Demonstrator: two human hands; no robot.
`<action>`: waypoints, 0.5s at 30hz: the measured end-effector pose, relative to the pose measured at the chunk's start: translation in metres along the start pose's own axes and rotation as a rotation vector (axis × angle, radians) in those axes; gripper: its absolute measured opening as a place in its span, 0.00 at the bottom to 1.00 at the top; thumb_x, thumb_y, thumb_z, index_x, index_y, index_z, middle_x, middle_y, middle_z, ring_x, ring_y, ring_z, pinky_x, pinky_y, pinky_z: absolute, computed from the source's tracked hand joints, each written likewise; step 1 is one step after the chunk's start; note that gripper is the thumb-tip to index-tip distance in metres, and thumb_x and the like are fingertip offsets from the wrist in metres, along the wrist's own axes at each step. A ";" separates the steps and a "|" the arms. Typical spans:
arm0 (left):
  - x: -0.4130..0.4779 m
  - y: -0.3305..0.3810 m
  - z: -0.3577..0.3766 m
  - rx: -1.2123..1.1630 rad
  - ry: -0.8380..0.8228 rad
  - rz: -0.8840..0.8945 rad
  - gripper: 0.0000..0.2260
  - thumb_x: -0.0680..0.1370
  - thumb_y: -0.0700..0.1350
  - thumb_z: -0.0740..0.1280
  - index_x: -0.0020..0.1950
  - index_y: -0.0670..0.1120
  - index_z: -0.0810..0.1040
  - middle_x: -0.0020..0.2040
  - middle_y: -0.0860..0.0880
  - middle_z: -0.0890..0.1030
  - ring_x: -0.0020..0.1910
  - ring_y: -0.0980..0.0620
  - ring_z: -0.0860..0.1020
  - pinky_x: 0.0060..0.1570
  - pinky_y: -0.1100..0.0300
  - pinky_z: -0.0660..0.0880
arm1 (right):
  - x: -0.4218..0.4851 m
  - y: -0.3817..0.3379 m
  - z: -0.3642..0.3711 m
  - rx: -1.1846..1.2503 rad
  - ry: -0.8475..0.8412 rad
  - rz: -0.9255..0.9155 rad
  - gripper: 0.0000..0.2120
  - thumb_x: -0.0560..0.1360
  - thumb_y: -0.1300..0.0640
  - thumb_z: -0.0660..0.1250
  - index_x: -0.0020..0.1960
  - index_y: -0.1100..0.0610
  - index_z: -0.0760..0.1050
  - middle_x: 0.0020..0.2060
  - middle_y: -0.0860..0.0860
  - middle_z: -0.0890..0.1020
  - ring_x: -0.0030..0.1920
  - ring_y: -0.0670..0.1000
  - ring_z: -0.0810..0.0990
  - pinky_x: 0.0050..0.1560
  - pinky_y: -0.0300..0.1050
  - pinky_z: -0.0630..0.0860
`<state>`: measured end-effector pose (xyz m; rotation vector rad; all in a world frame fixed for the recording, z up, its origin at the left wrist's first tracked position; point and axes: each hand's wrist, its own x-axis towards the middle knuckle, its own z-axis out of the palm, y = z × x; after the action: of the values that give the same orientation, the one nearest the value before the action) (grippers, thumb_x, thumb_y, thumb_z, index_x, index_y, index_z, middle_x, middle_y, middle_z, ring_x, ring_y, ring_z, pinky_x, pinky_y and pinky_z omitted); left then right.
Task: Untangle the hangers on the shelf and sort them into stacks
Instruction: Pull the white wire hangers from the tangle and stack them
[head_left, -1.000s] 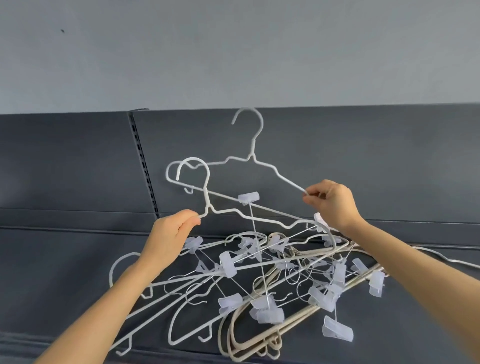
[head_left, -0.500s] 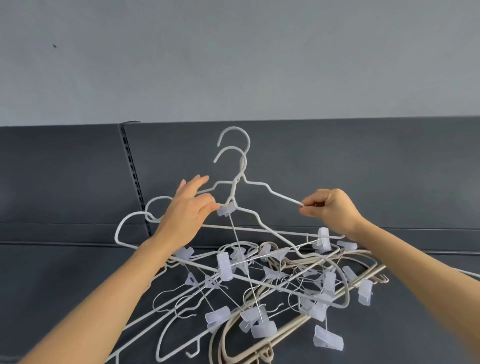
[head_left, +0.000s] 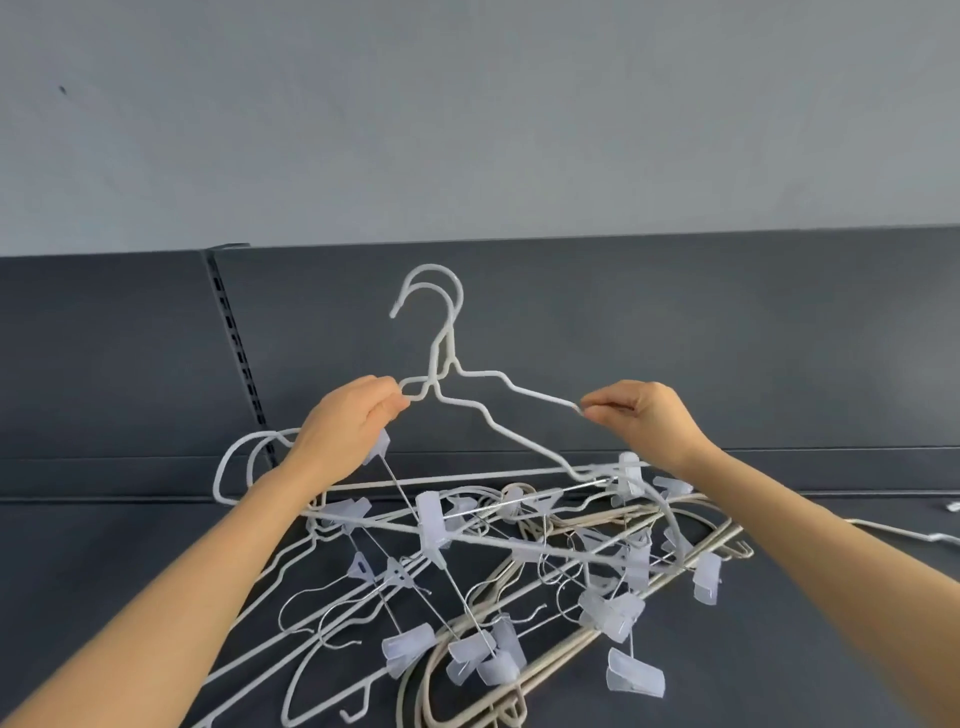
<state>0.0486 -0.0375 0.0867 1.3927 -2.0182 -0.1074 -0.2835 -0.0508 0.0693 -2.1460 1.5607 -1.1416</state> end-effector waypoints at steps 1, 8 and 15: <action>-0.002 -0.002 0.001 -0.040 0.019 -0.017 0.13 0.81 0.45 0.58 0.39 0.43 0.72 0.37 0.49 0.75 0.38 0.50 0.74 0.41 0.52 0.71 | 0.000 0.004 -0.002 -0.023 0.047 0.023 0.08 0.76 0.58 0.67 0.53 0.56 0.82 0.47 0.48 0.83 0.46 0.44 0.79 0.50 0.31 0.70; -0.014 -0.014 0.003 -0.153 0.051 -0.125 0.15 0.82 0.44 0.56 0.36 0.47 0.69 0.32 0.53 0.69 0.32 0.55 0.67 0.35 0.59 0.64 | -0.014 0.057 -0.001 0.104 -0.019 0.431 0.16 0.76 0.67 0.62 0.63 0.61 0.75 0.53 0.54 0.81 0.50 0.53 0.79 0.51 0.44 0.73; -0.017 -0.025 0.006 -0.234 0.049 -0.168 0.15 0.82 0.44 0.56 0.36 0.42 0.70 0.30 0.50 0.67 0.32 0.52 0.64 0.35 0.56 0.62 | -0.026 0.054 0.032 0.596 -0.220 0.572 0.06 0.69 0.60 0.68 0.39 0.62 0.74 0.37 0.59 0.71 0.40 0.57 0.66 0.44 0.52 0.66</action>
<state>0.0688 -0.0350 0.0635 1.3970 -1.7826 -0.3672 -0.3013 -0.0563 0.0040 -1.2792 1.3710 -0.9649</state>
